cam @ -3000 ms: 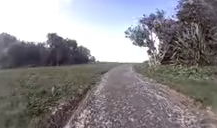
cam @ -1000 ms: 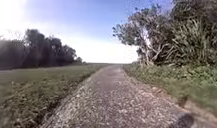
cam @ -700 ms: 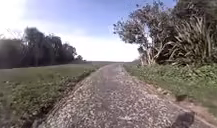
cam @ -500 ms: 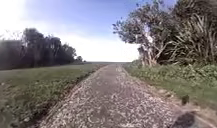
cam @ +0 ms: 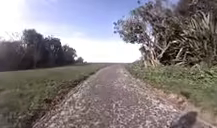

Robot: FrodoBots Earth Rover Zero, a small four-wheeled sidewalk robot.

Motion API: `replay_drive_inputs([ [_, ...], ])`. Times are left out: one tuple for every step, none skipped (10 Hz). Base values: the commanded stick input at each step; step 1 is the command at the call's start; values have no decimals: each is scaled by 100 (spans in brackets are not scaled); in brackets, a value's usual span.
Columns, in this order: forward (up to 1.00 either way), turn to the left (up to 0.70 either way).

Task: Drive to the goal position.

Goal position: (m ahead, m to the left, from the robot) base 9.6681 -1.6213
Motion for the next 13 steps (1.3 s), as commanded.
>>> replay_drive_inputs([
  [70,2],
  [70,2],
  [70,1],
  [70,0],
  [70,1],
  [70,2],
  [70,2],
  [70,1],
  [70,0],
  [70,2],
  [70,1],
  [70,0],
  [70,0],
])
